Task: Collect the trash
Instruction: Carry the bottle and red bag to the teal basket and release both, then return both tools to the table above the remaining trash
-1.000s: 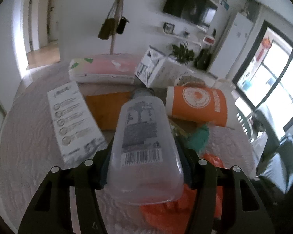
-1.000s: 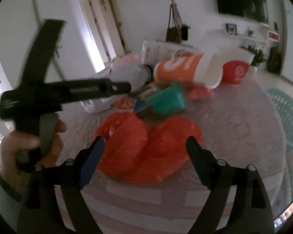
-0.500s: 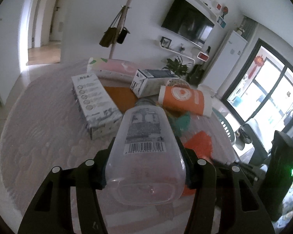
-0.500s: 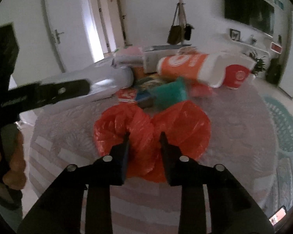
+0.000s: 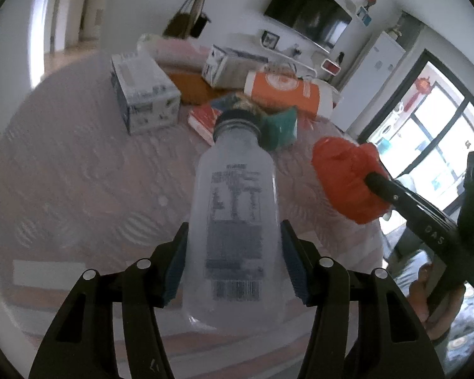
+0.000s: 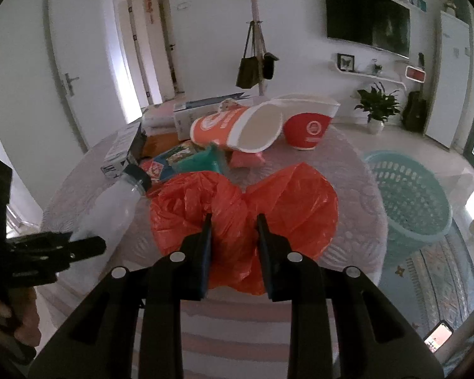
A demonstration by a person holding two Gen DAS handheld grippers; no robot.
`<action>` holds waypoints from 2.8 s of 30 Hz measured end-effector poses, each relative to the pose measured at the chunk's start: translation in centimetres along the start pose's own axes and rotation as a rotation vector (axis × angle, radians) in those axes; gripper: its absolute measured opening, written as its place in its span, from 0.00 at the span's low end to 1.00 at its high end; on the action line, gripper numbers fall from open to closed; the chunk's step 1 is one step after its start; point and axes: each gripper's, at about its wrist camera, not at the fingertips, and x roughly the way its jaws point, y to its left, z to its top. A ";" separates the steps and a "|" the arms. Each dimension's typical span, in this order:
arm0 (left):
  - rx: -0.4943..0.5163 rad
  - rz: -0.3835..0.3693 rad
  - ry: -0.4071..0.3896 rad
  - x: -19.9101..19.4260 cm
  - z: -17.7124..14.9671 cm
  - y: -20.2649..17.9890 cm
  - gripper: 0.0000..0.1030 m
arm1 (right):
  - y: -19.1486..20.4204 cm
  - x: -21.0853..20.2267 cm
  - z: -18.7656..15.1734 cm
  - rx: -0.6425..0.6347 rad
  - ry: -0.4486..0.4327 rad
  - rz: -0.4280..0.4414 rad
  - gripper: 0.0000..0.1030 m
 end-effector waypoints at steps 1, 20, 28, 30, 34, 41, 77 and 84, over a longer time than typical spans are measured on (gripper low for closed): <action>-0.013 -0.012 0.005 0.2 0.1 0.1 0.55 | -0.3 -0.2 0.0 0.003 -0.005 -0.001 0.23; 0.063 -0.028 -0.120 0.1 0.5 -4.5 0.52 | -5.4 -3.1 0.4 0.055 -0.121 -0.055 0.23; 0.143 -0.101 -0.200 -0.6 3.0 -9.8 0.52 | -10.1 -3.2 1.0 0.124 -0.149 -0.115 0.23; 0.174 -0.123 -0.208 -0.2 4.0 -11.6 0.52 | -11.8 -3.4 1.6 0.150 -0.165 -0.142 0.23; 0.255 -0.175 -0.221 1.9 7.5 -16.2 0.52 | -15.6 -3.3 3.1 0.209 -0.201 -0.208 0.23; 0.338 -0.254 -0.146 11.0 13.6 -23.8 0.52 | -24.1 1.4 5.0 0.395 -0.146 -0.298 0.23; 0.286 -0.285 -0.117 12.9 12.1 -24.6 0.71 | -24.6 0.0 3.6 0.467 -0.109 -0.290 0.55; 0.278 -0.074 -0.324 4.7 10.4 -20.8 0.80 | -17.7 -2.4 5.3 0.344 -0.193 -0.180 0.55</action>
